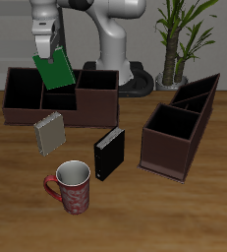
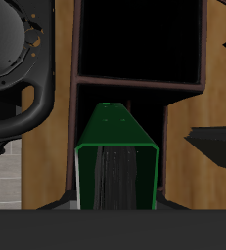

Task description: Place the green book into the back desk caddy's back compartment

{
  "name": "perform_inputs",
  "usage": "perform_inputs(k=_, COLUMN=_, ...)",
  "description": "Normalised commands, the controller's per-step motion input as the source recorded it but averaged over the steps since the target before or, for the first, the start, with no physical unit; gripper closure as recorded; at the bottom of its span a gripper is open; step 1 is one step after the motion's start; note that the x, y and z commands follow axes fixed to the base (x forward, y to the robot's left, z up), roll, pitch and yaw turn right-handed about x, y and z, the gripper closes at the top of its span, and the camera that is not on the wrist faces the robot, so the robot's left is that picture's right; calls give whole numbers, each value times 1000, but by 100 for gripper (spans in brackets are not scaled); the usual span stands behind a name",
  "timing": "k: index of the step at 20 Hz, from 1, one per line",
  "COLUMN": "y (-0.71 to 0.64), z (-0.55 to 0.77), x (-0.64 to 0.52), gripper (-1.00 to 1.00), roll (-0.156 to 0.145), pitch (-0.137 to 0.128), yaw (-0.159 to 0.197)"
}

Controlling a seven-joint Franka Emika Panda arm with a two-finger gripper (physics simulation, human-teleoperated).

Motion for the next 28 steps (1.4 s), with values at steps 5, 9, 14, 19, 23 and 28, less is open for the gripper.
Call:
perform_inputs(k=5, y=-13, z=-68, x=77, gripper=100, roll=-5, pitch=0, yaw=-29)
perform_inputs(k=9, y=258, z=-48, x=70, gripper=100, roll=56, pitch=30, yaw=-13)
perform_inputs(k=14, y=254, z=140, x=58, gripper=100, roll=48, pitch=-2, yaw=-40)
perform_inputs(k=19, y=297, z=-44, x=39, gripper=100, roll=43, pitch=59, yaw=-102)
perform_inputs(k=23, y=129, z=-28, x=59, gripper=100, roll=31, pitch=-2, yaw=-49)
perform_inputs(k=28, y=141, z=-260, x=-39, gripper=100, roll=38, pitch=61, yaw=-6)
